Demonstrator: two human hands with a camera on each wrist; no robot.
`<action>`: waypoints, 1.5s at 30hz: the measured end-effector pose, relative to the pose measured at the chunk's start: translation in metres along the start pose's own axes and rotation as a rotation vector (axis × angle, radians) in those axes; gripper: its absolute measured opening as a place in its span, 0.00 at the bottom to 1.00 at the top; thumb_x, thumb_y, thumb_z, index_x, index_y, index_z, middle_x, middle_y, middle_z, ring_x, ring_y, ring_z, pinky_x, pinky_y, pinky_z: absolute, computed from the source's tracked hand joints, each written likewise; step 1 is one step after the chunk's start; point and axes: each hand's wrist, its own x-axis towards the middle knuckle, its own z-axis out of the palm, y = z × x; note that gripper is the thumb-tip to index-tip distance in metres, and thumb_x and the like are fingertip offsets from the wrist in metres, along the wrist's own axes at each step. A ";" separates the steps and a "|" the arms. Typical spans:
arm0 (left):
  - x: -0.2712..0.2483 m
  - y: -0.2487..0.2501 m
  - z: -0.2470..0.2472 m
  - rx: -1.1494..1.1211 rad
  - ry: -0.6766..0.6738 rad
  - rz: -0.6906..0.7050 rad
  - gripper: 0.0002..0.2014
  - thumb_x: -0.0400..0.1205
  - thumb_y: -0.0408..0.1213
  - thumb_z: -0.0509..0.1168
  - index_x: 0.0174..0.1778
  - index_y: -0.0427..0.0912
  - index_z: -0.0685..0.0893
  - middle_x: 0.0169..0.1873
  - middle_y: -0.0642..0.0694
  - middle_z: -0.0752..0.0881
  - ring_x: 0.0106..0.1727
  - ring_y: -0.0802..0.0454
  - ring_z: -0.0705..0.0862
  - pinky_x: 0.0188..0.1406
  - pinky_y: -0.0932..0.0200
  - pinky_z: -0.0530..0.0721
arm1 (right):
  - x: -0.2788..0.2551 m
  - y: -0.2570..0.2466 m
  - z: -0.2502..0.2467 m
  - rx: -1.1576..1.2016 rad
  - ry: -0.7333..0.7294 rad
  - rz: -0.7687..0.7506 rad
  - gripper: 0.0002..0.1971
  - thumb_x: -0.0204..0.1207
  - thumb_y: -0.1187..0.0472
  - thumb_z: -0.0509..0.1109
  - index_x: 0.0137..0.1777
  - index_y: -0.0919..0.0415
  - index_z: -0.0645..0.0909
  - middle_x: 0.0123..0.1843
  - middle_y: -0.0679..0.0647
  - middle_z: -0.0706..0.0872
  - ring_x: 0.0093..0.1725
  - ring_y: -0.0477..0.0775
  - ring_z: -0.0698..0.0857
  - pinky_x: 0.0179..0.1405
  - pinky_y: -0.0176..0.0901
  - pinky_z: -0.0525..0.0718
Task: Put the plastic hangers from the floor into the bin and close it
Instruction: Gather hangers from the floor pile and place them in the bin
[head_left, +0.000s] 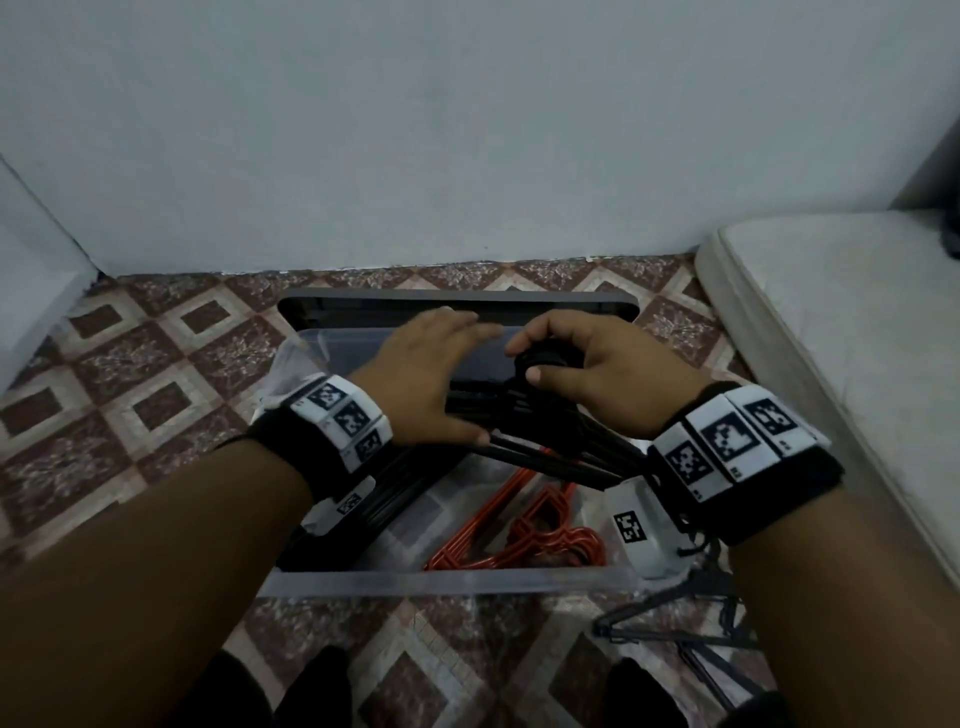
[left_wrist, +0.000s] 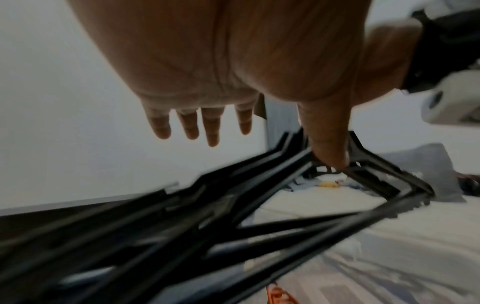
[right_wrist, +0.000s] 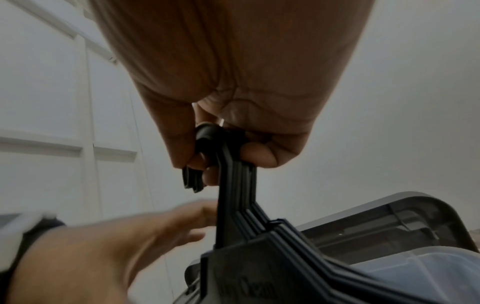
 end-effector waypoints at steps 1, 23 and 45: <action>0.001 0.001 0.005 0.064 -0.050 0.035 0.52 0.64 0.72 0.69 0.82 0.56 0.59 0.77 0.47 0.69 0.78 0.45 0.65 0.78 0.43 0.63 | 0.000 0.000 -0.001 0.055 -0.005 -0.013 0.10 0.79 0.61 0.73 0.55 0.45 0.84 0.49 0.45 0.90 0.48 0.43 0.88 0.51 0.44 0.87; -0.010 -0.038 -0.045 -0.208 0.264 -0.171 0.18 0.78 0.34 0.67 0.64 0.52 0.82 0.30 0.67 0.75 0.30 0.70 0.78 0.27 0.71 0.67 | 0.003 0.040 -0.021 -0.598 0.367 0.158 0.07 0.77 0.52 0.67 0.53 0.46 0.82 0.45 0.50 0.85 0.45 0.61 0.85 0.41 0.50 0.83; -0.018 -0.057 -0.024 -0.111 0.010 -0.393 0.10 0.85 0.51 0.61 0.41 0.51 0.76 0.31 0.50 0.81 0.33 0.52 0.80 0.29 0.58 0.72 | 0.004 0.066 -0.032 0.300 0.550 0.325 0.16 0.76 0.50 0.75 0.58 0.57 0.79 0.44 0.59 0.90 0.29 0.52 0.87 0.35 0.53 0.90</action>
